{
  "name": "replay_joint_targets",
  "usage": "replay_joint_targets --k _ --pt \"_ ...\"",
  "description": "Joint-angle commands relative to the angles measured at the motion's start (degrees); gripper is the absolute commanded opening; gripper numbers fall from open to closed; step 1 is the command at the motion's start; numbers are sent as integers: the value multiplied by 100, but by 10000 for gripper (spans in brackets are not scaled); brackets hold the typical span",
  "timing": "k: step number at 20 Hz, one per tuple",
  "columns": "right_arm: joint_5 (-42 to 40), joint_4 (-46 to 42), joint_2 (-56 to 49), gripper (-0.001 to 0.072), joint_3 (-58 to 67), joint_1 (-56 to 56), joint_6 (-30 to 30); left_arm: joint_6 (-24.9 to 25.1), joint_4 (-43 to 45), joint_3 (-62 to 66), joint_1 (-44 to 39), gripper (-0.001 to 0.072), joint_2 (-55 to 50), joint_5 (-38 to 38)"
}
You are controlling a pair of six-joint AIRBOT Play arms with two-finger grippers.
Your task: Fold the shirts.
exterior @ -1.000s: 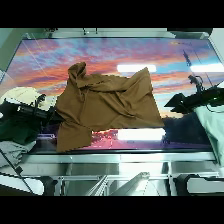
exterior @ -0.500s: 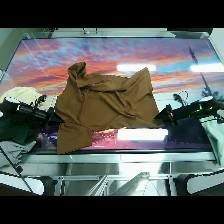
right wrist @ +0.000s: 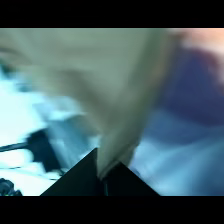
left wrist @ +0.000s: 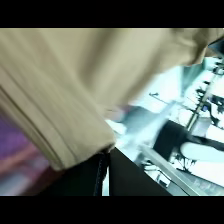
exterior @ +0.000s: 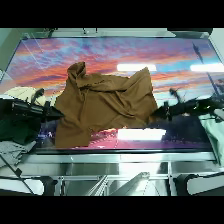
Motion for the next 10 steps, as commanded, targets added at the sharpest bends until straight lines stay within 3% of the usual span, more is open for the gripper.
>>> replay_joint_targets --k 1,3,5,7,10 --pt "984 981 1272 18 610 -46 -214 96 -951 188 42 19 1266 -935" --pt "892 1150 2496 18 1257 -208 -90 83 -1589 544 195 19 2470 -1182" --pt "221 1193 3738 19 2035 -551 28 199 -2695 1137 507 21 3755 -1163" --pt "-870 1163 4828 20 2686 -890 -197 603 -3665 1829 1071 22 4933 -584" --pt "-2457 483 5880 19 3307 -1095 -341 713 -3687 2992 2463 30 6035 706"
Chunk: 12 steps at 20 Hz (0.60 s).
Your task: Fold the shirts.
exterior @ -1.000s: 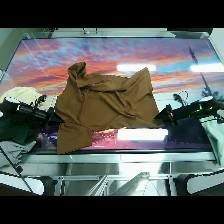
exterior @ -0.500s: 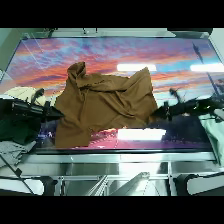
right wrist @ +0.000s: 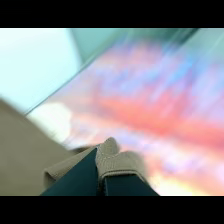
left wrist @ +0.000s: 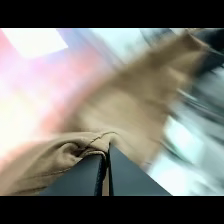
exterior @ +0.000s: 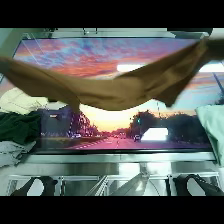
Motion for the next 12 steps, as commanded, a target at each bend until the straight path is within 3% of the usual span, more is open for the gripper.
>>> replay_joint_targets --k 1,3,5,7,10,12 --pt "-1856 -848 1257 19 789 -236 -133 260 -358 1272 1408 30 1281 1436" --pt "-1937 -1185 1244 19 866 -236 -129 -81 98 1679 1644 30 1158 1873" --pt "-1504 -1121 796 18 857 -212 -57 -435 42 1788 1633 31 599 1390" --pt "-979 -1032 133 17 852 -212 251 -485 55 1578 1392 31 46 822" --pt "-476 -955 -868 17 505 11 555 -485 310 734 302 30 -778 555" --pt "-450 -925 -1416 17 -63 380 529 -437 1180 197 -754 30 -1403 844"
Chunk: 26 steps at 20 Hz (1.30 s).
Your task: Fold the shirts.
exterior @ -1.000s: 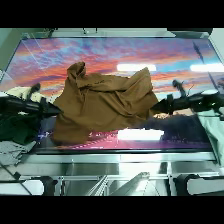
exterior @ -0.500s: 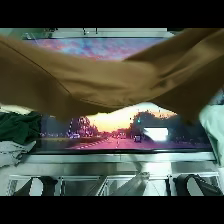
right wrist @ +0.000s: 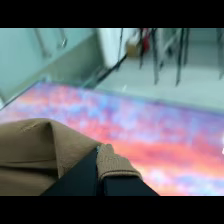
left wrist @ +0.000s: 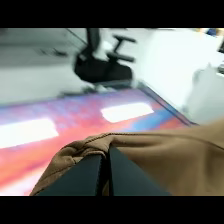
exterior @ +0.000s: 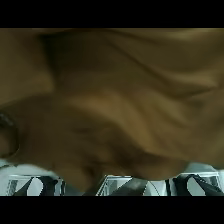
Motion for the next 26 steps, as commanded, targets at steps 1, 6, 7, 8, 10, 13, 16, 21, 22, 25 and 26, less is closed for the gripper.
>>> replay_joint_targets --k 1,6,7,8,10,13,16,21,22,25,26 --pt "223 59 -1045 17 -809 549 2 153 1239 -789 -1574 30 -1093 323" --pt "-721 170 -2900 17 -1478 1180 -603 553 2365 -911 -3110 31 -3403 1945" --pt "-960 393 -3294 18 -1478 1196 -713 549 2345 -654 -3174 31 -3921 1937" --pt "-1200 785 -3707 17 -1469 1187 -1008 531 2326 -310 -3185 30 -4470 1873" --pt "-1486 1460 -4457 17 -1287 1095 -1429 343 2323 387 -3156 30 -5355 1729" --pt "-1193 1864 -5370 17 -643 887 -1510 166 2328 1082 -3062 27 -6041 1412" --pt "-828 1862 -5880 17 197 636 -1488 -83 2326 1659 -2863 21 -6203 1123" --pt "42 1515 -6050 17 616 337 -1486 -339 2343 1762 -3010 20 -6203 227" --pt "166 1239 -6050 18 616 332 -1488 -343 2347 1604 -3095 20 -6203 190" --pt "542 264 -6050 16 601 321 -1405 -422 2352 1038 -3195 18 -6124 15" --pt "719 24 -6050 16 599 293 -1370 -420 2352 763 -3195 18 -5991 -13"
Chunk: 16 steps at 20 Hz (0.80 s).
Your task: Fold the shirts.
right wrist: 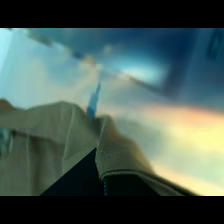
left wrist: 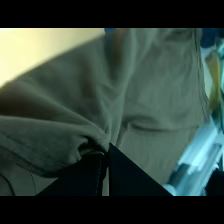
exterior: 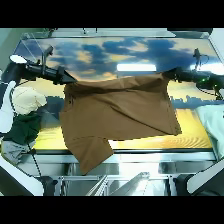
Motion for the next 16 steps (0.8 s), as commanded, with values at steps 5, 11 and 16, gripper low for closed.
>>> replay_joint_targets --k 5,11,16 --pt "1012 -1182 -26 16 -68 -463 223 267 297 -2277 39 21 1410 750" --pt "763 -1311 -66 18 -203 -282 111 608 297 -3407 33 22 1703 1991" --pt "339 -1329 -201 17 -203 -129 164 699 310 -3508 131 21 1690 2455"
